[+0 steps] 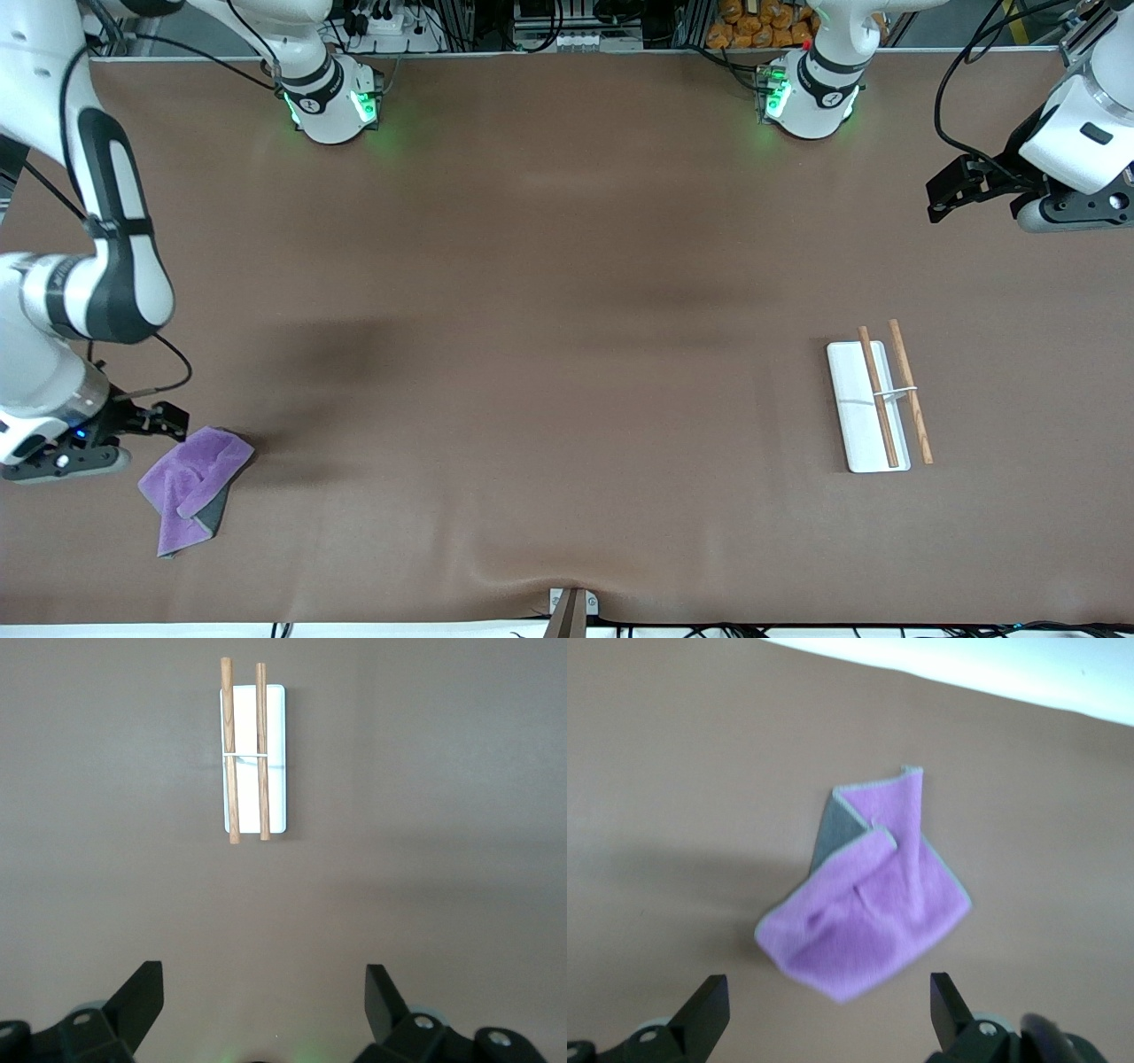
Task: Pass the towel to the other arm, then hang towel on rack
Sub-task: 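Reach the right gripper down toward the purple towel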
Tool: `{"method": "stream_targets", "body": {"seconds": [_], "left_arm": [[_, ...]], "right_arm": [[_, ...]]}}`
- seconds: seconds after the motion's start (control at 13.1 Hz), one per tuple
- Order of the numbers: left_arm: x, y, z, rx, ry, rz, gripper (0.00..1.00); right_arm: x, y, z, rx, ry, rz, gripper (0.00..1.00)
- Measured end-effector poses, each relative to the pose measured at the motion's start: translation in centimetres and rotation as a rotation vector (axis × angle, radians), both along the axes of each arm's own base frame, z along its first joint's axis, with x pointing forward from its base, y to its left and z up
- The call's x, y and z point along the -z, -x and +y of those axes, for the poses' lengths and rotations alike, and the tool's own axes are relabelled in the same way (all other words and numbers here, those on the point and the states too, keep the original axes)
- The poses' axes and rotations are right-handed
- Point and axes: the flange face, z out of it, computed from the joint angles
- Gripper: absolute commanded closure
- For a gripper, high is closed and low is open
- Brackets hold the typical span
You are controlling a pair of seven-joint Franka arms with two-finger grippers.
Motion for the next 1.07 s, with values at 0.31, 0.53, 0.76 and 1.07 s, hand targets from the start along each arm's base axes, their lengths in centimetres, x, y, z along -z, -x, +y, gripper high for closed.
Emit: {"method": "stream_targets", "body": {"seconds": [0.31, 0.53, 0.76, 1.07], "left_arm": [[0.0, 0.0, 0.0, 0.0, 0.0, 0.001, 0.0], [0.1, -0.1, 0.0, 0.001, 0.0, 0.003, 0.0], [0.2, -0.1, -0.1, 0.001, 0.0, 0.003, 0.0], [0.2, -0.1, -0.1, 0.002, 0.0, 0.005, 0.0]], "right_arm": [[4.9, -0.6, 0.4, 0.093, -0.034, -0.01, 0.0], [7.5, -0.8, 3.1, 0.256, -0.083, 0.0, 0.0], [9.2, -0.8, 5.3, 0.342, -0.106, 0.011, 0.0], [11.7, -1.0, 2.9, 0.373, -0.108, -0.04, 0.0]]}}
